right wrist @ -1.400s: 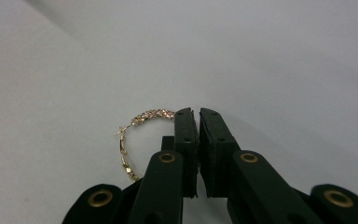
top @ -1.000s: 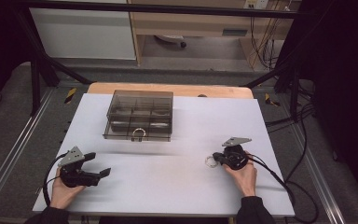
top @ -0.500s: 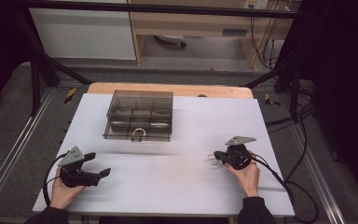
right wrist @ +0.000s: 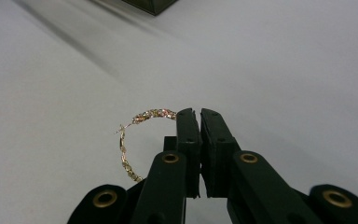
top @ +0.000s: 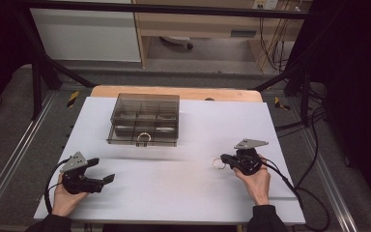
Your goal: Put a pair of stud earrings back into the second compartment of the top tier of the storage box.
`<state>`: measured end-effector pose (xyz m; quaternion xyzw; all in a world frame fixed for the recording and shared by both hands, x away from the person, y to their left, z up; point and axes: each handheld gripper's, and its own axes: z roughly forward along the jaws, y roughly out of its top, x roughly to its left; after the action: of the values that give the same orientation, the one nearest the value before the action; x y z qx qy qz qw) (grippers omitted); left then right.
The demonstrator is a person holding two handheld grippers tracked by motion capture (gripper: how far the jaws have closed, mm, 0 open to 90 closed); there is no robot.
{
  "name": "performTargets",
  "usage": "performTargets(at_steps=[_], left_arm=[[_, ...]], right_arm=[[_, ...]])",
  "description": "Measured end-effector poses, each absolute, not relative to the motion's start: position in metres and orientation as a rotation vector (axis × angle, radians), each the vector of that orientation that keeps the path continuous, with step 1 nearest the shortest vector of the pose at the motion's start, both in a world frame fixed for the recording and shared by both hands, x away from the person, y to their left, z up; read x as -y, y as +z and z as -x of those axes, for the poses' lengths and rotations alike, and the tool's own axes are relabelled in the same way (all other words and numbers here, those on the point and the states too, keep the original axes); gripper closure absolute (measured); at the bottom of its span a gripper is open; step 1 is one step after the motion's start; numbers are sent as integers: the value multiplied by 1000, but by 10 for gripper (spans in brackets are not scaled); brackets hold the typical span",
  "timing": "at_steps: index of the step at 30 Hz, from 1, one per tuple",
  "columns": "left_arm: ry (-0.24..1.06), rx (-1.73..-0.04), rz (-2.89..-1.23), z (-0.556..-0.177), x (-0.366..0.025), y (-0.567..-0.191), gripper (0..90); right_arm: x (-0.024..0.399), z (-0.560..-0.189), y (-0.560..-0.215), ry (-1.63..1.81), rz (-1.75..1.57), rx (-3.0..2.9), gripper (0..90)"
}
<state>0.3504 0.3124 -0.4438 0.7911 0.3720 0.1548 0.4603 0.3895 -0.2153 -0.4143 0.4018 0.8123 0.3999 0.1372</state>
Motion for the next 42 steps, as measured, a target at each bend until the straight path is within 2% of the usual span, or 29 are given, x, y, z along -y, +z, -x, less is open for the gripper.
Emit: performTargets(at_steps=[13,42], left_arm=[[382,-917,-1949,-351,-312,-444,56],[381,-917,-1947,-351,-313,-444,56]], right_arm=[[203,-384,-395,1195,-1109,-2350,873],[121,-392,-347,1308,-921,-2385,873]])
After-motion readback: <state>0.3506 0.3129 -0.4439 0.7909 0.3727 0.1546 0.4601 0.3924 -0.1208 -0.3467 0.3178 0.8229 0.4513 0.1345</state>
